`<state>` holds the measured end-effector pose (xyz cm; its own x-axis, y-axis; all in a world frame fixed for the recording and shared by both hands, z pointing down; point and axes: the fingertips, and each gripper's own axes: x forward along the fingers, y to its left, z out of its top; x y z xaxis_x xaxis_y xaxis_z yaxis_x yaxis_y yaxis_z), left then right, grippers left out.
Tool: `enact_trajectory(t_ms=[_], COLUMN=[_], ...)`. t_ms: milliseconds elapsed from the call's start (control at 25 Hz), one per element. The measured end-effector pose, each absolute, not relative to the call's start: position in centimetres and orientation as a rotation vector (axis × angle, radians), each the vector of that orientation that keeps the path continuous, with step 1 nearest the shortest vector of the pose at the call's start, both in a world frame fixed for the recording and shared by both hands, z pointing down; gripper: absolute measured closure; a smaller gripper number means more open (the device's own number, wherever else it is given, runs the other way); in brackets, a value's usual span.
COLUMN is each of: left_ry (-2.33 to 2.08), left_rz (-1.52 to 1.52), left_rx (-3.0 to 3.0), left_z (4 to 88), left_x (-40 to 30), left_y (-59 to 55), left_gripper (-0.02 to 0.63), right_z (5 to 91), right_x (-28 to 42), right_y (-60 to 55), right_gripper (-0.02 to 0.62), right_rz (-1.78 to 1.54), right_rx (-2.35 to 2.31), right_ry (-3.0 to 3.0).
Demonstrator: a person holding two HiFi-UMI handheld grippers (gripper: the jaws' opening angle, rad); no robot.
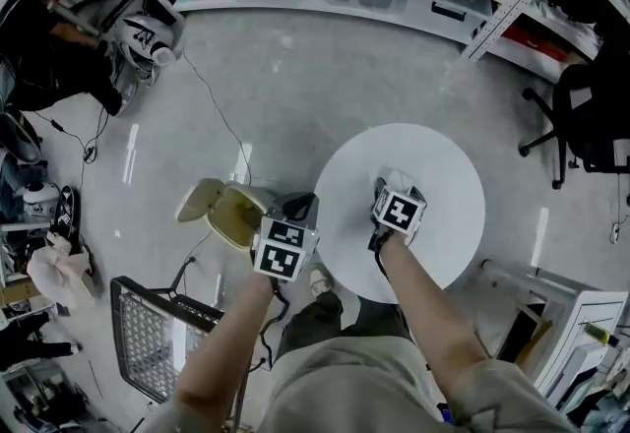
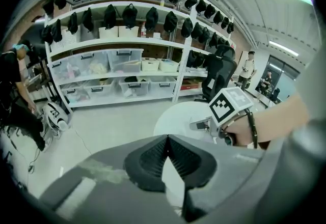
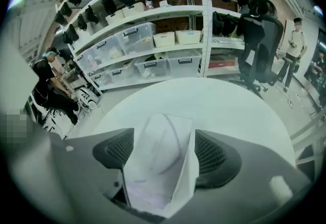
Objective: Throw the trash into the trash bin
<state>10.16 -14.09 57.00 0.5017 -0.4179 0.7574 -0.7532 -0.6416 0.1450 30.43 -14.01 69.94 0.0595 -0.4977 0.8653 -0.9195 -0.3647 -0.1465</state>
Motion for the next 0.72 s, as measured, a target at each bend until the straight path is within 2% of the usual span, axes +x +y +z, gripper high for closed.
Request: enact_trajectory(t_ms=[360, 720], left_ry=[-0.985, -1.147], left_rz=[0.96, 0.89], left_rx=[2.232, 2.223], left_z=[58.1, 54.6], left_x=[8.1, 2.7], left_y=[-12.8, -14.2], left_gripper=[0.604, 0.604], right_z=[70.1, 59.9], right_x=[30.4, 27.8], right_y=[-14.0, -19.5], right_gripper=[0.25, 0.25], right_rz=[1.254, 1.101], right_rx=[1.877, 1.873], right_ry=[-1.414, -1.743])
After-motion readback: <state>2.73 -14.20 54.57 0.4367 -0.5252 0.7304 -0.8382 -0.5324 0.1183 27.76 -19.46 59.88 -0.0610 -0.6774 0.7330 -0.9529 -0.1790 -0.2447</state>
